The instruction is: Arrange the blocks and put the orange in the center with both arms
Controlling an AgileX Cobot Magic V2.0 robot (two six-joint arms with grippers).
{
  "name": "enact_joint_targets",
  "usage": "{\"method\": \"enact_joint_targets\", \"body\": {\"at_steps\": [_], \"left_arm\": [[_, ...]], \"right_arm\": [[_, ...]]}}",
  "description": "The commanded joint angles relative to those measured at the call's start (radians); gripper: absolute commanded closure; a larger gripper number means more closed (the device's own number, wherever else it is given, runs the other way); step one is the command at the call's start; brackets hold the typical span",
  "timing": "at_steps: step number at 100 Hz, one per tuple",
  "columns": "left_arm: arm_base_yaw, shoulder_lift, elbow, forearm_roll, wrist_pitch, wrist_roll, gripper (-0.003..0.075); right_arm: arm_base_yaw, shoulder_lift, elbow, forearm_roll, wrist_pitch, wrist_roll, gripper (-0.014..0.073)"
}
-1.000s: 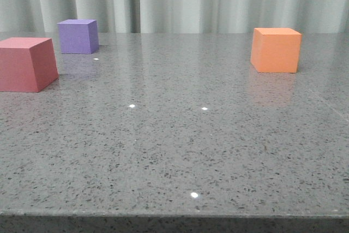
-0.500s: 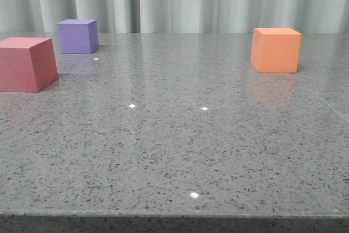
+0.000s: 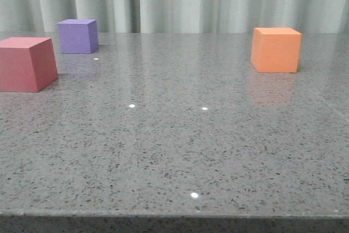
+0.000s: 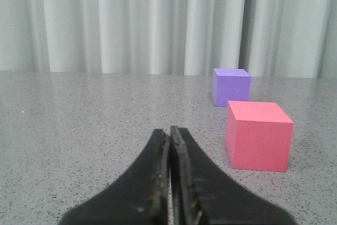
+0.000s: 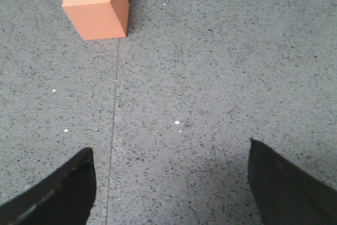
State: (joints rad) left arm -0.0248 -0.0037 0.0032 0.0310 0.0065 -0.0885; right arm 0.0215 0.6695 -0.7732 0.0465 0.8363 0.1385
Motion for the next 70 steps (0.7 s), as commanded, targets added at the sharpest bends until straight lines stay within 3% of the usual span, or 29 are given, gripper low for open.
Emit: {"method": "enact_joint_targets", "body": {"at_steps": [1,46,70], "left_arm": [[0.002,-0.037,0.041,-0.003,-0.082,-0.003,0.0741],[0.002,-0.037,0.041,-0.003,-0.082,-0.003,0.0741],[0.002,-0.037,0.041,-0.003,-0.082,-0.003,0.0741]], "right_arm": [[0.014,0.046,-0.066,0.021,-0.061,-0.012,0.0001],[0.163,0.525,-0.424,0.021,-0.081,-0.012,0.0001],[0.184,0.758,-0.618,0.013,-0.080,-0.011,0.0001]]}}
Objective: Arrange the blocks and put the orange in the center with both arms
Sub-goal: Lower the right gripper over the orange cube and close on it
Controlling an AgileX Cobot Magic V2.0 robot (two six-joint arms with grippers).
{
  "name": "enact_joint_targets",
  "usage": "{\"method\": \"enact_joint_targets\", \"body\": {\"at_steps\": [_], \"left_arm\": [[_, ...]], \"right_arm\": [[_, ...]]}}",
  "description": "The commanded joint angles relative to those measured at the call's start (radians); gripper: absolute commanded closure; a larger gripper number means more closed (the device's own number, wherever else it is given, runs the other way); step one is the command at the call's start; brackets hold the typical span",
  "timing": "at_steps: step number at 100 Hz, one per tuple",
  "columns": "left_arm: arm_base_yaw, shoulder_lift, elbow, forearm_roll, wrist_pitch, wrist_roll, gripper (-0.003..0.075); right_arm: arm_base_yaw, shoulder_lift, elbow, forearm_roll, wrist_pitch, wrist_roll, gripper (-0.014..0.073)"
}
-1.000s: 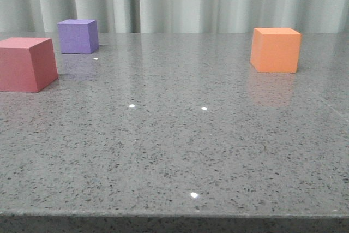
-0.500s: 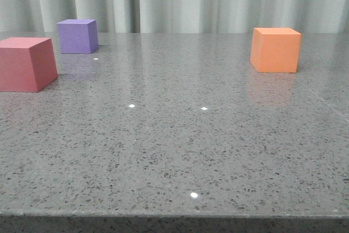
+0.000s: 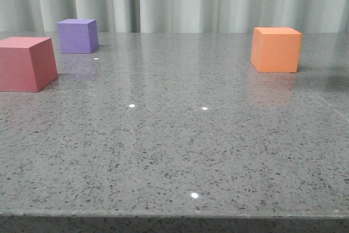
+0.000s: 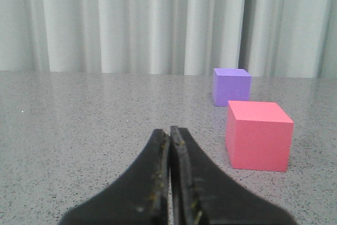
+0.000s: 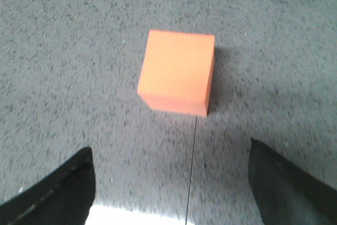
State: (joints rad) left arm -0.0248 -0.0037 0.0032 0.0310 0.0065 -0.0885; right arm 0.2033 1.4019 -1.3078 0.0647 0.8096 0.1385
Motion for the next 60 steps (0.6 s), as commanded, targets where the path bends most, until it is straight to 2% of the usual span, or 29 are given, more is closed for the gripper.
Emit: {"method": "enact_joint_targets", "body": {"at_steps": [1,30,60], "left_arm": [[0.002,-0.037,0.041,-0.003,-0.082,-0.003,0.0741],[0.002,-0.037,0.041,-0.003,-0.082,-0.003,0.0741],[0.002,-0.037,0.041,-0.003,-0.082,-0.003,0.0741]], "right_arm": [[0.004,0.041,-0.092,-0.005,-0.053,-0.011,0.0001],[0.013,0.192,-0.224,-0.021,-0.049,-0.010,0.0001],[0.013,0.263,-0.241,-0.050,-0.066,-0.010,0.0001]]}}
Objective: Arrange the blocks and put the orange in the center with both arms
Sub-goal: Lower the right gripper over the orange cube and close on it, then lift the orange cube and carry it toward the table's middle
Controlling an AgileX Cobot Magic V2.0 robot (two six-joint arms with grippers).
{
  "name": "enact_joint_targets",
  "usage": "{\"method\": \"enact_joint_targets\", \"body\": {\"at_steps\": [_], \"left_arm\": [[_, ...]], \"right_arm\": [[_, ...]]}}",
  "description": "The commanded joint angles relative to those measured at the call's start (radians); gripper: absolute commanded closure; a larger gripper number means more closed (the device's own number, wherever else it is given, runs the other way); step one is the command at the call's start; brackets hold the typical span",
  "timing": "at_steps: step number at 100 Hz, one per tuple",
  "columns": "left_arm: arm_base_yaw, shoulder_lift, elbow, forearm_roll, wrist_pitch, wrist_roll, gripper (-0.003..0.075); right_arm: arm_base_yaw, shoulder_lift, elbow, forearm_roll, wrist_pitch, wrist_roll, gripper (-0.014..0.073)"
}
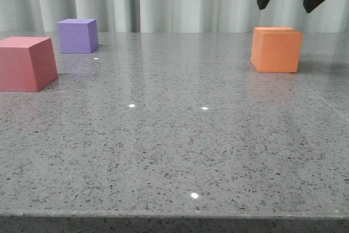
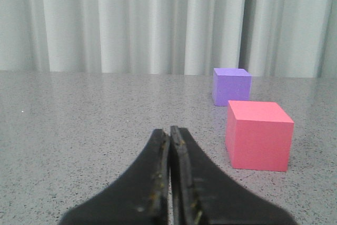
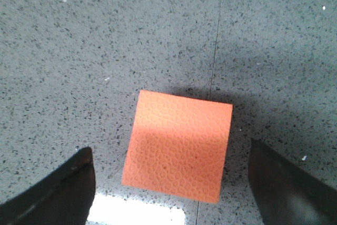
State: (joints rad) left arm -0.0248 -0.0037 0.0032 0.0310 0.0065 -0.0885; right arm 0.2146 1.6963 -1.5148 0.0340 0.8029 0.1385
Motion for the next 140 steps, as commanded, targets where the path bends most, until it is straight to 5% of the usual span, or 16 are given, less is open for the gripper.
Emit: {"method": "enact_joint_targets", "body": {"at_steps": [1,66,93,115,140], "left_arm": [[0.002,-0.037,0.041,-0.003,-0.082,-0.003,0.0741],[0.002,-0.037,0.041,-0.003,-0.082,-0.003,0.0741],[0.002,-0.037,0.041,-0.003,-0.082,-0.003,0.0741],[0.002,-0.037,0.041,-0.003,-0.082,-0.003,0.0741],[0.002,-0.037,0.041,-0.003,-0.082,-0.003,0.0741]], "right_arm": [[0.001,-0.030,-0.034,-0.020,-0.061,-0.010,0.0001],[0.000,0.075,-0.034,-0.052,-0.084,0.022,0.0006],[0.000,0.068,-0.034,-0.052,-0.070,0.022,0.0294],[0.031,0.042,-0.115,-0.034,0.007,0.029,0.0306],[0.178,0.058,-0.232,-0.133,0.010,0.239,0.0307]]}}
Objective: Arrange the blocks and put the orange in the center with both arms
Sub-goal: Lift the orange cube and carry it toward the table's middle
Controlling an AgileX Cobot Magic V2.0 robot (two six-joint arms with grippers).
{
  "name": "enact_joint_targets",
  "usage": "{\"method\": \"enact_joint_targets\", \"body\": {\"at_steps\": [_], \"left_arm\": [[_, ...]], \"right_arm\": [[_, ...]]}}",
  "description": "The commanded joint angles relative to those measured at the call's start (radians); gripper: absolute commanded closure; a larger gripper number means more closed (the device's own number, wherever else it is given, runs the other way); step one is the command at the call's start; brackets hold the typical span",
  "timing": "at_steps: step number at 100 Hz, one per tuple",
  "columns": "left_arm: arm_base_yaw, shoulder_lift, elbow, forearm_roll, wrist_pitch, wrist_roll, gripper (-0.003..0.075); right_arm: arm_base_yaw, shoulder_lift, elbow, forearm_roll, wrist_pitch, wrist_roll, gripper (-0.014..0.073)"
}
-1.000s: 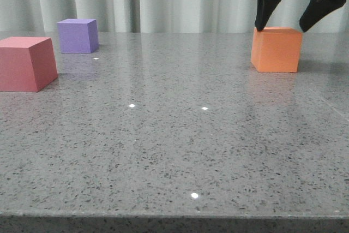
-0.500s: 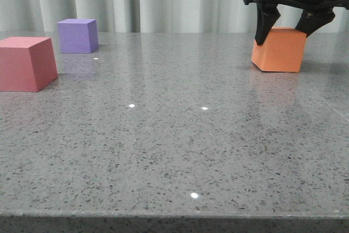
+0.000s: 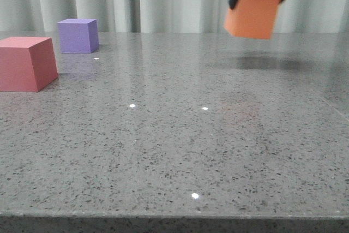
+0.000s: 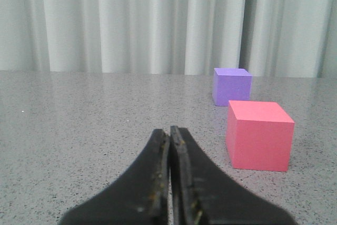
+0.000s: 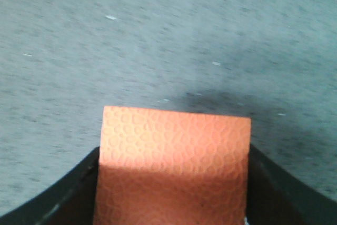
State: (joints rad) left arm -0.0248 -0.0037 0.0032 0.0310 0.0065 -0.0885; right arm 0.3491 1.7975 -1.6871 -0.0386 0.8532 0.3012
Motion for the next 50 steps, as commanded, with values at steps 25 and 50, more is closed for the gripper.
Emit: {"method": "enact_joint_targets", "body": {"at_steps": [25,50], "left_arm": [[0.002,-0.037,0.041,-0.003,-0.082,-0.003,0.0741],[0.002,-0.037,0.041,-0.003,-0.082,-0.003,0.0741]], "right_arm": [[0.180,0.113,-0.258,-0.198,0.043,0.249,0.0307],[0.262,0.274,-0.467,-0.217,0.099,0.280,0.0307]]}}
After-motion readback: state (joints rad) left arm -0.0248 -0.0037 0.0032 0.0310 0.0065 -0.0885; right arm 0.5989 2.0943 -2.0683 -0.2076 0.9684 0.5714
